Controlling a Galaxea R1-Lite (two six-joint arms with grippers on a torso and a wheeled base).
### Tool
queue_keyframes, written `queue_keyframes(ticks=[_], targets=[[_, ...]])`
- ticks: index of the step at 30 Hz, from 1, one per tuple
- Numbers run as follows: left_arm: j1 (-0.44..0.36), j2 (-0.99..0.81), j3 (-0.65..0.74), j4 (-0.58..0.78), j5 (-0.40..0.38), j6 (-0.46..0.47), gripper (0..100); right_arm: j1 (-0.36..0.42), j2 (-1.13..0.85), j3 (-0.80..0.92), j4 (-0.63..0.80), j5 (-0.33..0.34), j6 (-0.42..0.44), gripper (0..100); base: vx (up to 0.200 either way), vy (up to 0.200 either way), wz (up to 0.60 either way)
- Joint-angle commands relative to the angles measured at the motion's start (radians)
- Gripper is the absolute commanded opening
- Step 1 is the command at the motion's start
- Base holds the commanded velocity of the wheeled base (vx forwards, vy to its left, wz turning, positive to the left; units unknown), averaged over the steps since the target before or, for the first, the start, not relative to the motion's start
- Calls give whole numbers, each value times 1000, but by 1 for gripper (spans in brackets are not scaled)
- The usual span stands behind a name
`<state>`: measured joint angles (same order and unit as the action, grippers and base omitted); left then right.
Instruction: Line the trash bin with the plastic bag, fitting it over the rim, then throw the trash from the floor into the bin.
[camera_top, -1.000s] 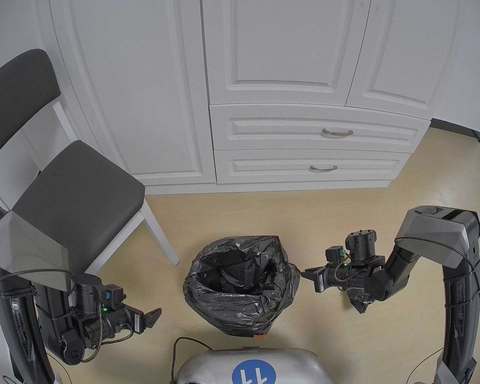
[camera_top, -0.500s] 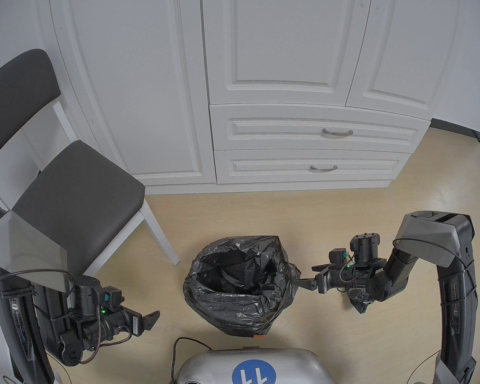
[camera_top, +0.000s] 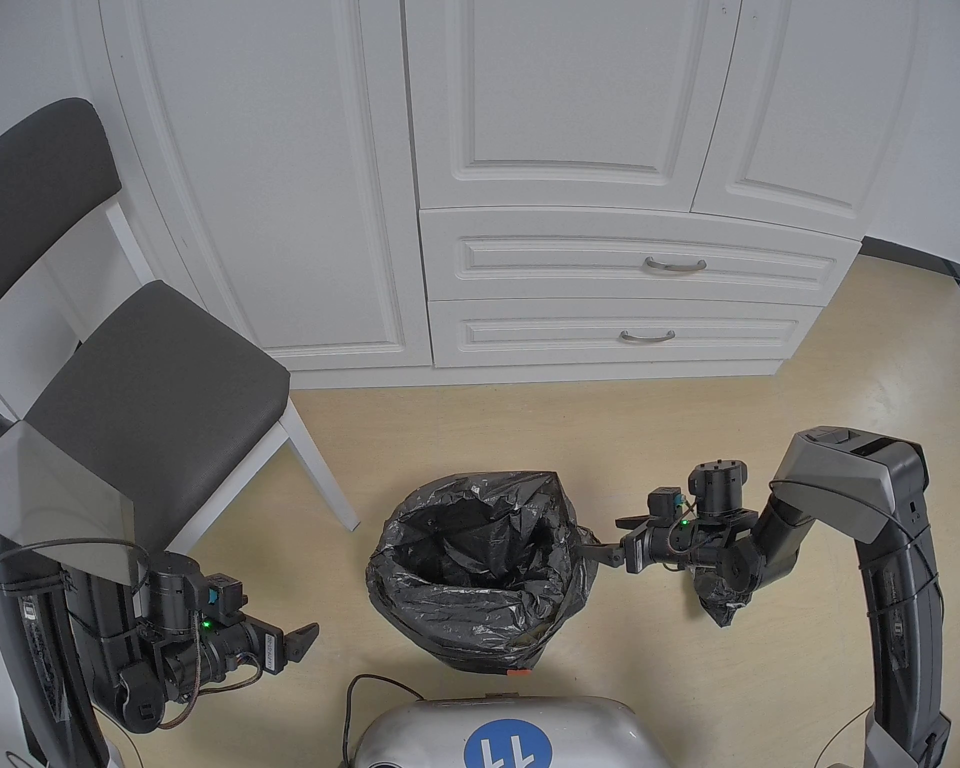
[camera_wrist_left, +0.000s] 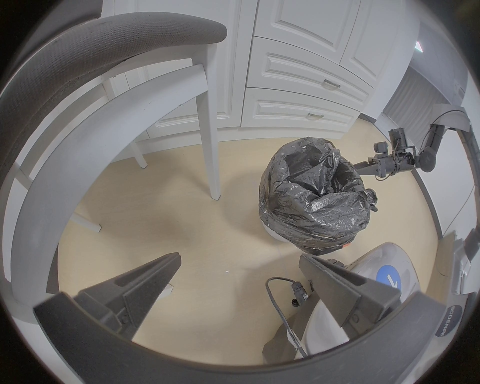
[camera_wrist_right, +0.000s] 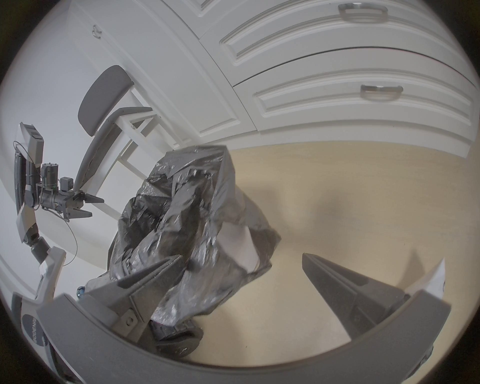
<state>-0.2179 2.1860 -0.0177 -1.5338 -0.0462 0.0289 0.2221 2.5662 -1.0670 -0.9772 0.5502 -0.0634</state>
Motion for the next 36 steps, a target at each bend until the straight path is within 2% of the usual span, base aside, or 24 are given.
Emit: queue_keyframes(ticks=[1,4,7,9,10,18,24,30,33,36], targets=[[0,3,8,-2,0,0,100,14,55,-85,37,0,-15,100,0,0,0],[-1,3,8,0,0,0,100,26,71,-140,101,5,-70,100,0,0,0],[-1,1,12,0,2,0,100,28,72,-165,137,10,-82,100,0,0,0],[2,1,15,0,2,0,100,23,74,-180,152,71,-88,100,0,0,0],[2,1,15,0,2,0,100,20,75,-182,152,91,-88,0,0,0,0],[0,8,7,-2,2,0,100,3,75,-206,150,172,-81,0,0,0,0],[8,3,10,0,3,-1,100,-12,106,-274,170,181,-62,0,0,0,0],[6,3,7,0,3,-1,100,-21,161,-436,321,185,-52,0,0,0,0],[5,3,7,0,3,-1,100,-15,186,-487,347,183,-53,0,0,0,0],[3,6,-1,0,3,0,100,-3,272,-623,370,178,-56,0,0,0,0]])
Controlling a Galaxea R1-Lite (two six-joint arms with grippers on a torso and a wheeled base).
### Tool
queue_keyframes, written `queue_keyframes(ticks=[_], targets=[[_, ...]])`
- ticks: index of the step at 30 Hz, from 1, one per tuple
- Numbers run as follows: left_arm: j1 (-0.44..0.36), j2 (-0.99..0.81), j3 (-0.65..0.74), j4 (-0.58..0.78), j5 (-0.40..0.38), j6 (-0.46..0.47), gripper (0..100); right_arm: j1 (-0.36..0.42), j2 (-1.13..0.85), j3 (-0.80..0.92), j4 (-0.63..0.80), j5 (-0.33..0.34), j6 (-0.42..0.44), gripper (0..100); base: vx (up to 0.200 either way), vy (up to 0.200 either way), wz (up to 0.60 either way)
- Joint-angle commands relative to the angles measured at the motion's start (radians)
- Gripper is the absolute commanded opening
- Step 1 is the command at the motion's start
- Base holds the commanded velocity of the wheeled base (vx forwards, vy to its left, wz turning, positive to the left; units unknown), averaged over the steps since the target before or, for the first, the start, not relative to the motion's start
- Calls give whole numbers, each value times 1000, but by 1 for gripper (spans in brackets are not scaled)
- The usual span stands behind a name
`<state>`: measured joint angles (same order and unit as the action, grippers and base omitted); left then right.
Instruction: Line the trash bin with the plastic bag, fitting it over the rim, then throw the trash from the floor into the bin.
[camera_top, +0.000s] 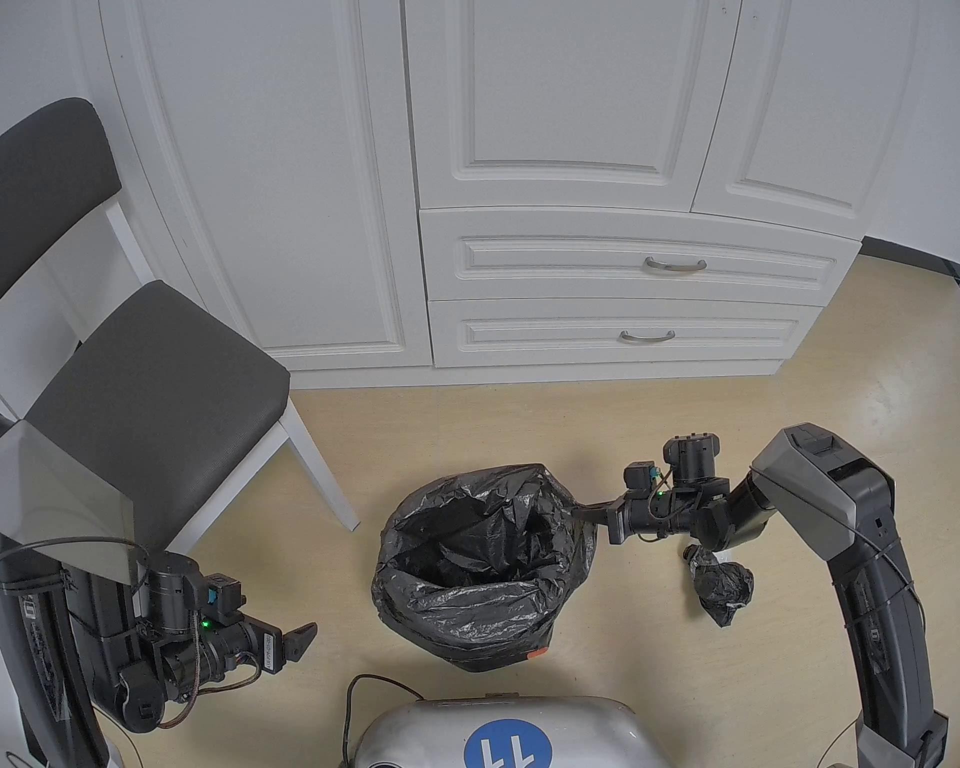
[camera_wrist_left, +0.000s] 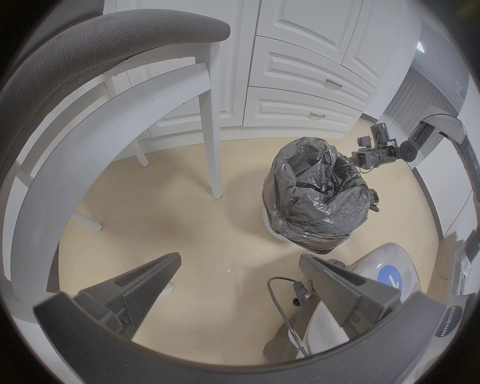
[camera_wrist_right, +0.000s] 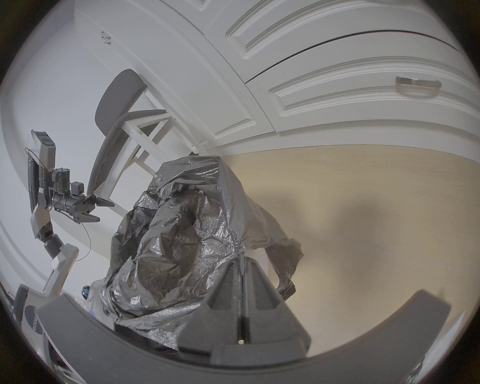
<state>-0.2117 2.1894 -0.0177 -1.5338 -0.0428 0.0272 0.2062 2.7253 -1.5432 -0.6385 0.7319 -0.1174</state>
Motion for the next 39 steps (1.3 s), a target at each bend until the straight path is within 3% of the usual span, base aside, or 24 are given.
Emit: queue_keyframes(ticks=[1,7,15,16,21,25,28,33,34,35,37,39], targets=[[-3,3,-2,0,0,0,100,19,126,-179,46,-3,-2,0,0,0,0],[-2,9,-5,0,0,0,100,32,163,-267,131,-12,-5,0,0,0,0],[-2,7,-16,0,0,-1,100,27,162,-265,117,-11,-10,0,0,0,0],[-2,1,-11,0,0,-1,100,24,152,-256,106,-9,-10,100,0,0,0],[-6,-19,-4,-2,0,-1,100,-4,97,-149,56,-8,-7,100,0,0,0],[-20,-57,-2,-2,1,-9,100,-47,25,54,-118,1,22,100,0,0,0],[-25,-74,-1,-2,1,-9,100,-67,-4,166,-265,1,85,100,0,0,0],[-25,-111,12,-2,0,-10,100,-96,-13,301,-533,-16,302,100,0,0,0],[-25,-111,12,-2,0,-10,100,-96,-13,301,-533,-16,302,100,0,0,0],[-26,-117,13,-2,1,-7,100,-97,-7,345,-650,-51,404,100,0,0,0],[-29,-118,15,-2,6,-6,100,-97,1,354,-701,-85,447,100,0,0,0],[-52,-117,18,-2,63,-9,100,-97,17,368,-780,-209,533,100,0,0,0]])
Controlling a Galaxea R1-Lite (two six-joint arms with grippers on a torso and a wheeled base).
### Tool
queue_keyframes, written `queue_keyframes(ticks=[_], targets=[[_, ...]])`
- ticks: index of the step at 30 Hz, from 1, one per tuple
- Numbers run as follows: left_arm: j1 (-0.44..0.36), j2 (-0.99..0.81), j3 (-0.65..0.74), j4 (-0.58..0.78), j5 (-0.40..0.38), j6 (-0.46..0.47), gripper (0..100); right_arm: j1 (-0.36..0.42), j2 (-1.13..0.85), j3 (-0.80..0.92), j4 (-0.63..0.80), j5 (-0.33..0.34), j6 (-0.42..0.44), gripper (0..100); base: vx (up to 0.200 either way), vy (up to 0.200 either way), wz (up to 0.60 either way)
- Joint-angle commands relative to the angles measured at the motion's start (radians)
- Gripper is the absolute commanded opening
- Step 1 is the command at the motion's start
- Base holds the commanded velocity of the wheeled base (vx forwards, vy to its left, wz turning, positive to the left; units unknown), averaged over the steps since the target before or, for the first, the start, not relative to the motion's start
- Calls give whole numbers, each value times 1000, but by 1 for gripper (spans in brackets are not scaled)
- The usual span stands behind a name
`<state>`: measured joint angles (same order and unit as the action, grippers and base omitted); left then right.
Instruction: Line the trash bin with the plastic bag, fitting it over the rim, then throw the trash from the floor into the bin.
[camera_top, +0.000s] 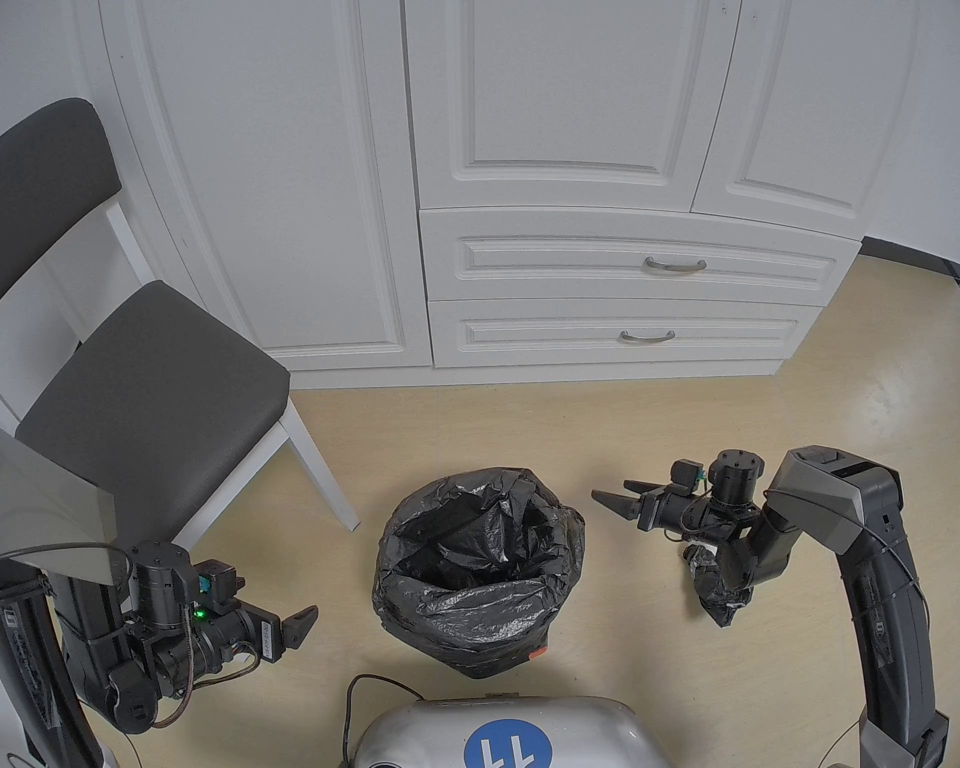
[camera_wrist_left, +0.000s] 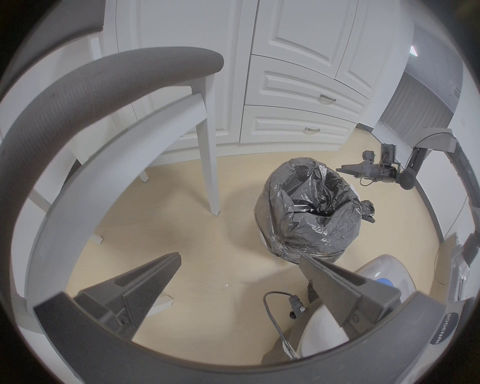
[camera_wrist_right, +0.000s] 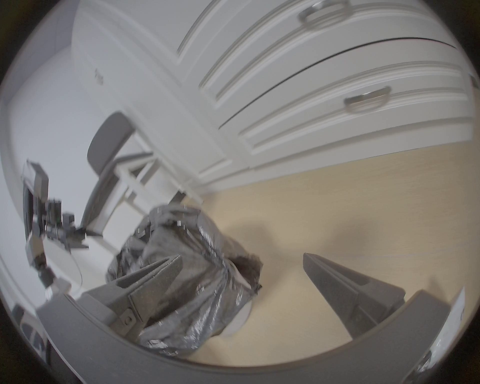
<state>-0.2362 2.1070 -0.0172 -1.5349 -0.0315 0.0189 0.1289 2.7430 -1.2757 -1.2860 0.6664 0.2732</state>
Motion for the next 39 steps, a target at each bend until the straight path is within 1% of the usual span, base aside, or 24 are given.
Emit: queue_keyframes(ticks=[1,2,4,5,6,7,8,11,13,14,15,20,22,23,25,26,28,29,30,31,32,33,36,39], targets=[[-37,-32,17,-1,78,-2,100,-18,0,108,-142,-205,169,100,0,0,0],[-41,-32,17,-1,87,-2,100,-18,-3,116,-142,-245,178,100,0,0,0],[-41,-32,17,-1,87,-2,100,-18,-3,116,-142,-245,178,100,0,0,0],[-64,-53,17,-1,91,-8,100,-18,-11,141,-142,-401,190,100,0,0,0],[-66,-55,17,-1,91,-8,100,-18,-11,142,-142,-407,190,100,0,0,0],[-89,-88,16,-1,93,-19,100,-15,-12,156,-144,-473,190,100,0,0,0],[-106,-105,11,-1,97,-17,100,-14,-14,159,-142,-502,190,100,0,0,0],[-143,-190,13,-1,124,-11,100,-8,-19,161,-131,-561,190,100,0,0,0],[-178,-252,17,1,143,-13,100,-5,-22,159,-121,-590,190,100,0,0,0],[-178,-252,17,1,143,-13,100,-5,-22,159,-121,-590,190,100,0,0,0],[-207,-321,17,2,165,-16,100,-3,-23,161,-115,-600,187,100,0,0,0],[-310,-470,17,4,176,-19,100,-5,-19,162,-138,-594,185,100,0,0,0],[-338,-493,17,4,176,-16,100,-3,-8,168,-182,-594,181,100,0,0,0],[-347,-506,17,4,177,-13,100,-2,4,168,-231,-599,181,100,0,0,0],[-348,-515,17,4,179,-11,100,5,24,170,-285,-602,178,100,0,0,0],[-348,-519,17,2,189,-10,100,11,26,173,-285,-610,155,100,0,0,0],[-347,-519,17,4,205,-10,100,14,24,179,-285,-634,57,100,0,0,0],[-342,-518,13,4,217,-8,100,9,21,197,-285,-659,-43,100,0,0,0],[-338,-516,8,4,226,-8,100,3,15,220,-285,-665,-127,100,0,0,0],[-334,-518,5,2,236,-7,100,-3,-2,254,-285,-663,-200,100,0,0,0],[-328,-519,0,2,240,-5,100,-8,-25,286,-285,-660,-249,100,0,0,0],[-325,-524,-4,2,240,-2,100,-15,-49,320,-285,-654,-281,100,0,0,0],[-315,-553,-12,4,242,36,100,-31,-158,427,-276,-650,-324,100,0,0,0],[-296,-602,-21,4,242,102,100,-75,-319,521,-136,-650,-367,100,0,0,0]])
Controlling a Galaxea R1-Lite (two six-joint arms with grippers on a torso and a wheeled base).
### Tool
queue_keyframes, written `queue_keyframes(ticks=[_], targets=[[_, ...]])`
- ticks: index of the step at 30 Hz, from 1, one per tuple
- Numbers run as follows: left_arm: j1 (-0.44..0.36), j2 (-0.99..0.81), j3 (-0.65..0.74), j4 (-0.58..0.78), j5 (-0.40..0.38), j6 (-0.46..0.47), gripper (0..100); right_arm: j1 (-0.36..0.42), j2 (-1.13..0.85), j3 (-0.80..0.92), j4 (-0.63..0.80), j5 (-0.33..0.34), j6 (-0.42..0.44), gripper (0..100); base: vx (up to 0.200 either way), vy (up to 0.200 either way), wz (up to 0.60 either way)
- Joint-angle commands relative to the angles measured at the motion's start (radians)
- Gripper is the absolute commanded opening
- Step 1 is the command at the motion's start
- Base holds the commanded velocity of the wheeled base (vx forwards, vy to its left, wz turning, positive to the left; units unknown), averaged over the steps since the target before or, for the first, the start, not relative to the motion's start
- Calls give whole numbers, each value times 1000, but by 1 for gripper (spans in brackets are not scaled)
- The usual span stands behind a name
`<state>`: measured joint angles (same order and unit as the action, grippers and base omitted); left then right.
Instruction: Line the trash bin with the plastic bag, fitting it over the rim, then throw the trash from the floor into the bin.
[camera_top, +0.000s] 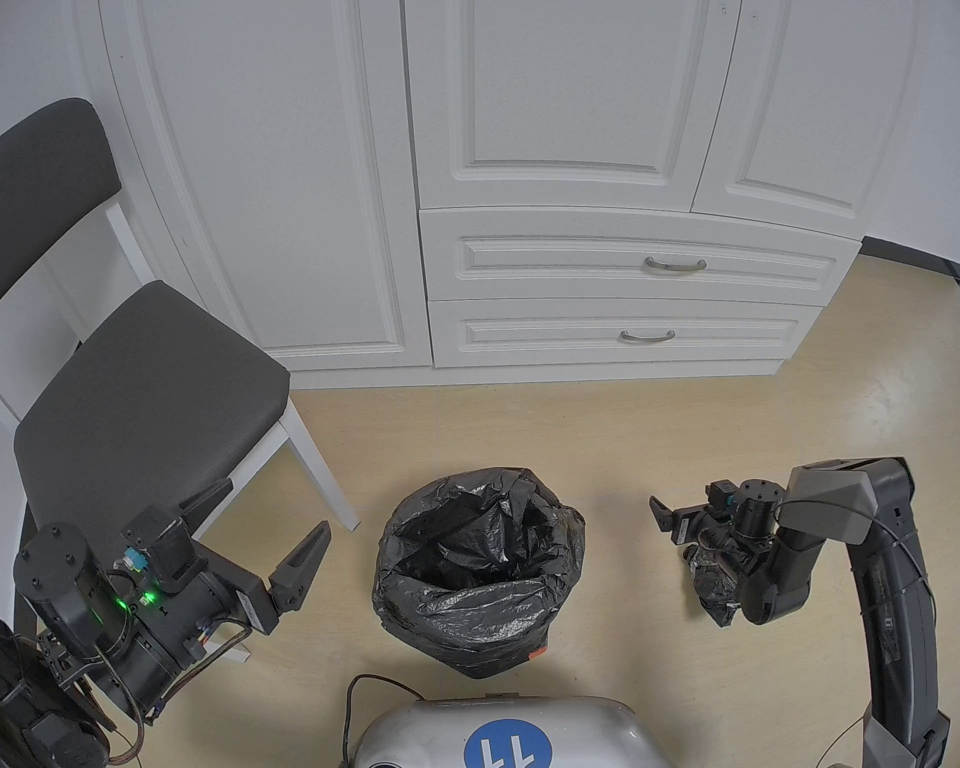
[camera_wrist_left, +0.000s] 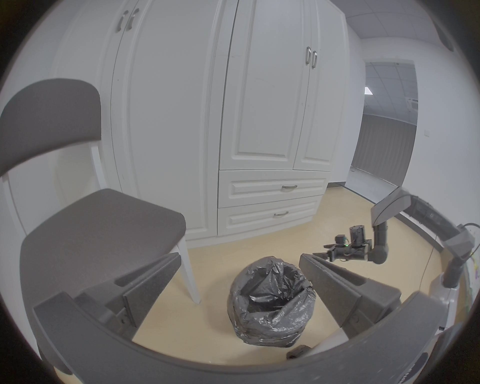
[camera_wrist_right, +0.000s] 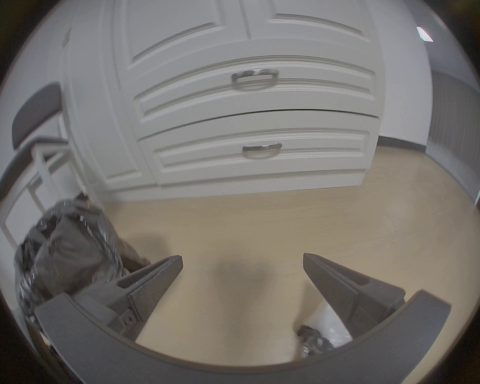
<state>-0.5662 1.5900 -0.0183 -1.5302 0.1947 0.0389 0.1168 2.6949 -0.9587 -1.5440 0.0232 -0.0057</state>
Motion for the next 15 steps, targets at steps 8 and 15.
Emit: queue_keyframes(ticks=[8,15], targets=[[88,-282,-66,25,15,220,100,-167,-553,163,759,-3,-82,100,0,0,0],[100,-420,-134,214,15,246,100,-213,-331,-17,861,-2,-14,100,0,0,0]])
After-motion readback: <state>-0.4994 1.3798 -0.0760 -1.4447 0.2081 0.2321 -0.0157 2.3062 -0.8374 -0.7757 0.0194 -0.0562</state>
